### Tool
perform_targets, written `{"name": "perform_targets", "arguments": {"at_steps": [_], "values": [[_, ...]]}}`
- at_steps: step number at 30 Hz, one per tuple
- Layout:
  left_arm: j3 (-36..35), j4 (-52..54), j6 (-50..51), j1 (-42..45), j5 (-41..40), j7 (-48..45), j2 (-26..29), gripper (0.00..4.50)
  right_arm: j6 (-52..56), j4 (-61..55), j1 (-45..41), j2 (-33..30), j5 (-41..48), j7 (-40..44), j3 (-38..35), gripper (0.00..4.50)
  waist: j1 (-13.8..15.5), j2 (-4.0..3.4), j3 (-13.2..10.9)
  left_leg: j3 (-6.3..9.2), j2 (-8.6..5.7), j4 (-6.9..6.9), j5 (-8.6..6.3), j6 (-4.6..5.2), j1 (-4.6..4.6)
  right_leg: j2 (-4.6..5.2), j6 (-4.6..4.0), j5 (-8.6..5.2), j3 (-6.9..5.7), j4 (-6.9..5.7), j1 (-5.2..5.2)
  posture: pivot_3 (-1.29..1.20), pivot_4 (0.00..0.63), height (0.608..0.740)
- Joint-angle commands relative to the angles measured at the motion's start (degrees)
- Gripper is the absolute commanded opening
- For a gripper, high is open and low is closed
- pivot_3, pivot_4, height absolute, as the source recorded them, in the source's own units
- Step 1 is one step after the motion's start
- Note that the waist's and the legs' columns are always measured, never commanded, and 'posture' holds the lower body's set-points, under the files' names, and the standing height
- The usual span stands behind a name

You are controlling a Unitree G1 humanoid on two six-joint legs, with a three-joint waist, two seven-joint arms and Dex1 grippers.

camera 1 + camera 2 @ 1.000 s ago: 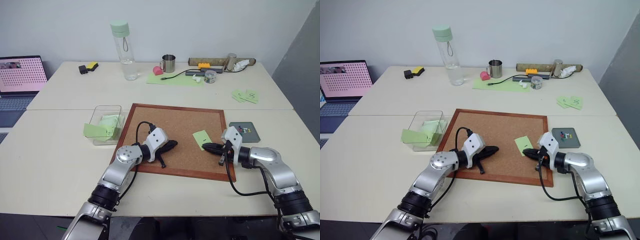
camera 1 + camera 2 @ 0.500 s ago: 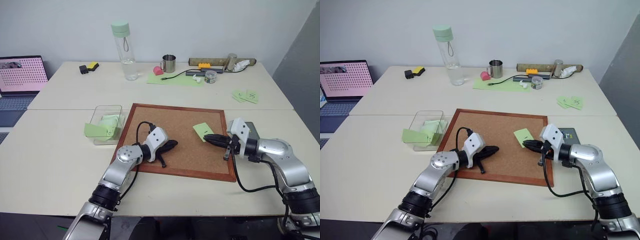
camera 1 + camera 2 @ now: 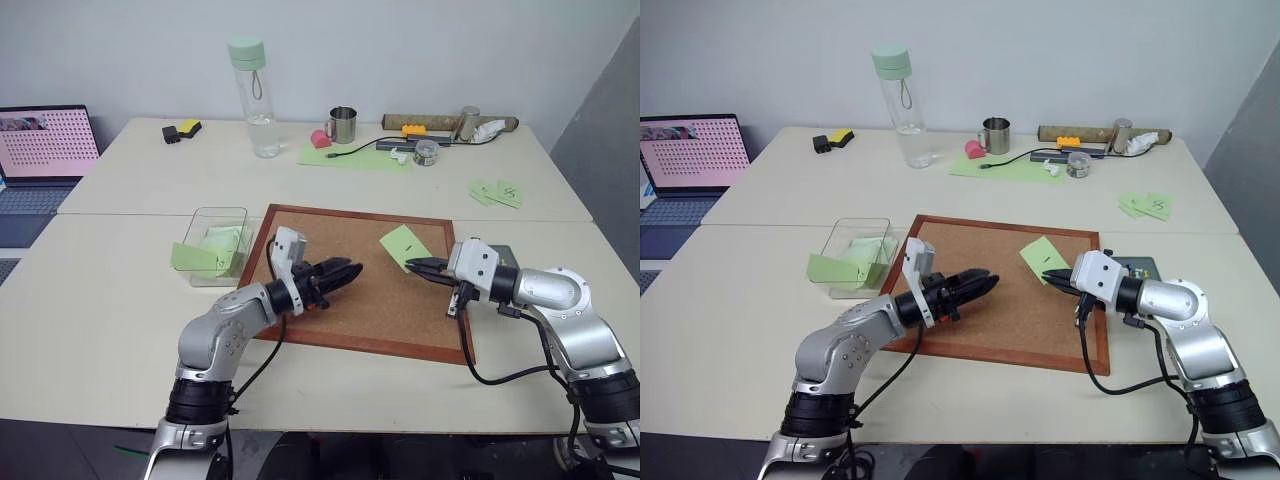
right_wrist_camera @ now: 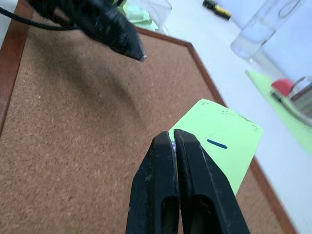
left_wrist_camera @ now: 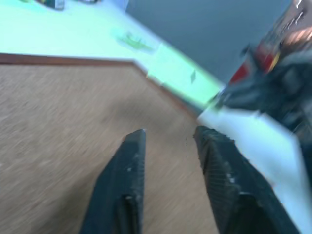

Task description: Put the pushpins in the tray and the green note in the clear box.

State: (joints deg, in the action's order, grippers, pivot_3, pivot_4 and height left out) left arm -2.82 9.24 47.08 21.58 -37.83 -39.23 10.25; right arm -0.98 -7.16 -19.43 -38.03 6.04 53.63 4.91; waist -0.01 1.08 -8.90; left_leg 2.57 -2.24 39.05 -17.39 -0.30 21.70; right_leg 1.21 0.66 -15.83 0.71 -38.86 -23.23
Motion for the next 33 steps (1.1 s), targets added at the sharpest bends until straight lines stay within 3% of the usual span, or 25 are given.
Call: {"name": "perform_targets", "arguments": {"at_steps": [1,7,15,20,33], "values": [[0.0,2.1,3.3,0.7,-3.8,2.4,-1.9,2.7,-4.6,-2.1,-2.7,-0.1,-1.1,-0.4,0.1,0.0,0.0,0.0,0.0,0.0,0.0,0.0,0.07,-0.12,-0.01,0.0,0.0,0.0,0.0,0.0,0.0,0.0,0.15,0.74],[-0.7,-3.2,3.0,2.8,-4.3,7.1,-7.3,3.8,-5.3,-2.3,-4.2,-0.2,-1.1,-0.3,0.6,0.0,0.1,0.01,0.0,0.02,-0.01,-0.01,0.1,-0.17,-0.01,0.0,0.0,0.0,-0.02,0.0,0.0,0.0,0.15,0.74],[-6.0,-8.5,2.0,7.0,-8.2,11.8,-13.8,3.8,-5.0,-3.2,-3.7,-0.3,-1.2,-0.2,1.0,0.0,0.1,0.04,0.0,0.02,-0.02,-0.01,0.11,-0.19,0.0,0.0,0.0,0.0,-0.01,0.02,0.01,0.0,0.15,0.74],[-8.1,-8.7,3.7,7.5,-11.9,12.7,-14.7,3.8,-4.8,-3.5,-3.4,-0.3,-1.1,-0.2,1.2,0.0,0.0,0.04,0.0,0.02,-0.02,-0.01,0.12,-0.21,0.0,0.0,0.0,0.0,-0.01,0.02,0.01,0.0,0.15,0.74],[-4.5,-9.2,2.0,7.1,-11.1,12.0,-14.8,1.36,-4.6,-3.6,-3.8,0.0,-0.8,0.1,1.9,0.0,0.1,0.04,0.0,0.02,-0.03,-0.01,0.15,-0.26,0.0,0.0,0.0,0.0,-0.01,0.02,0.01,0.0,0.15,0.74]]}}
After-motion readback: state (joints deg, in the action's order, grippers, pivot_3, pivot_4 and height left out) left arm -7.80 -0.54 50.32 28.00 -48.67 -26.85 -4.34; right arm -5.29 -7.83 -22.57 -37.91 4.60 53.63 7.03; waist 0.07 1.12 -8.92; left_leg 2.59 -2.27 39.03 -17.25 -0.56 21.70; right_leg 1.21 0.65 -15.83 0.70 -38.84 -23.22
